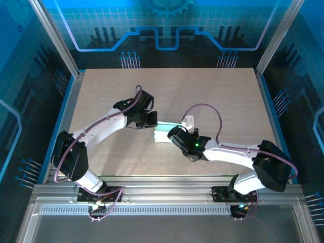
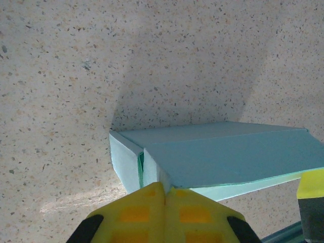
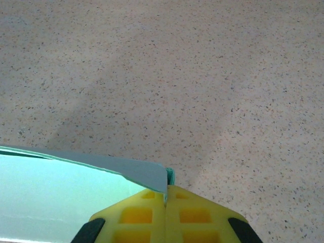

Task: Fold the paper box

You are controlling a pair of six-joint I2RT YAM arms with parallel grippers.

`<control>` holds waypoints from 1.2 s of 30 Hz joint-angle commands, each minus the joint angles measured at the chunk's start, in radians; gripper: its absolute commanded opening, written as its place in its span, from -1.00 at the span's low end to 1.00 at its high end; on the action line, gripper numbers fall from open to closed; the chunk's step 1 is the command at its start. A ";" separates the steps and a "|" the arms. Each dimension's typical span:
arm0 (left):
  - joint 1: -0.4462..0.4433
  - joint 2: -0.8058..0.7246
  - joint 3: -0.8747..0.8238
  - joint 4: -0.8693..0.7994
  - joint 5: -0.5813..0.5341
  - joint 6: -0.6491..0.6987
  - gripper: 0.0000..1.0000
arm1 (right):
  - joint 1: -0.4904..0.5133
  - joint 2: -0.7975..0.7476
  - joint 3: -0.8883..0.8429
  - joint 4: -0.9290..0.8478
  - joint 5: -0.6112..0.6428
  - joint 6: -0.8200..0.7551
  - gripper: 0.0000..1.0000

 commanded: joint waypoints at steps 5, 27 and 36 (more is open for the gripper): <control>-0.019 -0.072 -0.108 0.124 -0.019 0.059 -1.00 | 0.013 0.045 -0.013 -0.079 -0.085 0.026 -1.00; -0.238 -0.227 -0.679 0.952 -0.381 0.204 -1.00 | 0.012 0.015 -0.119 0.084 -0.091 -0.001 -1.00; -0.273 -0.175 -0.702 0.958 -0.503 0.245 -1.00 | 0.011 -0.088 -0.135 0.099 -0.167 -0.074 -0.06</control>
